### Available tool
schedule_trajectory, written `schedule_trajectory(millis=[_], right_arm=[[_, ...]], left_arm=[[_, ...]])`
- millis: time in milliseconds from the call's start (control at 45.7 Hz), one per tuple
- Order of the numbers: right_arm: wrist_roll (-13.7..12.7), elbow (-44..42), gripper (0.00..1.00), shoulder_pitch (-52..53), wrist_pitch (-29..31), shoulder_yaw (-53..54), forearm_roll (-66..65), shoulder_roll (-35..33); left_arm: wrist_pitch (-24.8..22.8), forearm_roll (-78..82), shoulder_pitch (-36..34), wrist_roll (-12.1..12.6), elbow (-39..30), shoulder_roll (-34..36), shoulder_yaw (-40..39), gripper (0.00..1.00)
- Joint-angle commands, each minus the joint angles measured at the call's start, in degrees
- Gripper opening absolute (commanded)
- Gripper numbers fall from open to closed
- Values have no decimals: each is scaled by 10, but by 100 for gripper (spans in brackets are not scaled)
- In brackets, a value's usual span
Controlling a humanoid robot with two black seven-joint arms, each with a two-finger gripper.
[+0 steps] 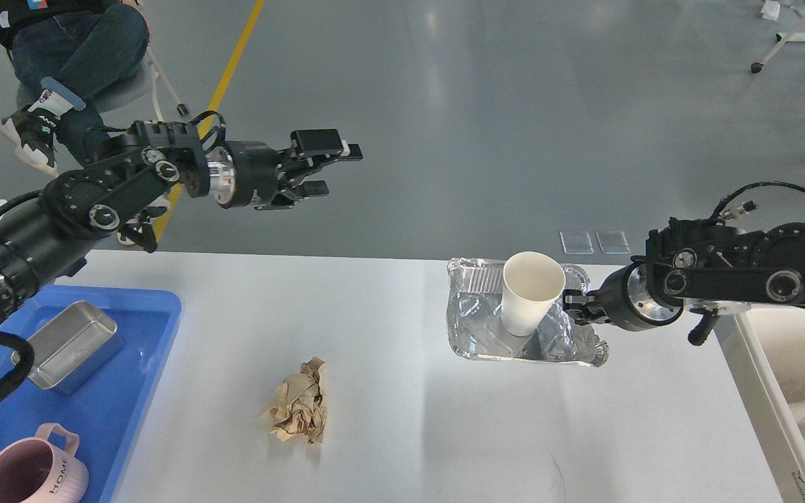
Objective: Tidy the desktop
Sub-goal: 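Open the left gripper and withdraw it from the cup, then reach the left gripper down to the crumpled brown paper and grasp it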
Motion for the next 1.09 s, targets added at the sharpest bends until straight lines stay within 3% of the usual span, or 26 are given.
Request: schedule_trajectory(millis=[0, 394, 569, 832, 1073], right_arm=[[0, 0, 0, 0, 0, -1, 0, -4], [0, 0, 0, 1, -1, 0, 0, -12], [0, 0, 0, 2, -1, 0, 0, -14], [0, 1, 0, 5, 0, 0, 0, -16], [0, 15, 0, 12, 3, -1, -1, -26]], left_arm=[[-4, -1, 35, -6, -34, 83, 15, 97], [16, 1, 117, -5, -355, 436, 40, 97], [-8, 0, 118, 14, -470, 609, 39, 97], [-133, 0, 107, 20, -489, 792, 22, 97], [-155, 6, 106, 32, -478, 811, 19, 97]])
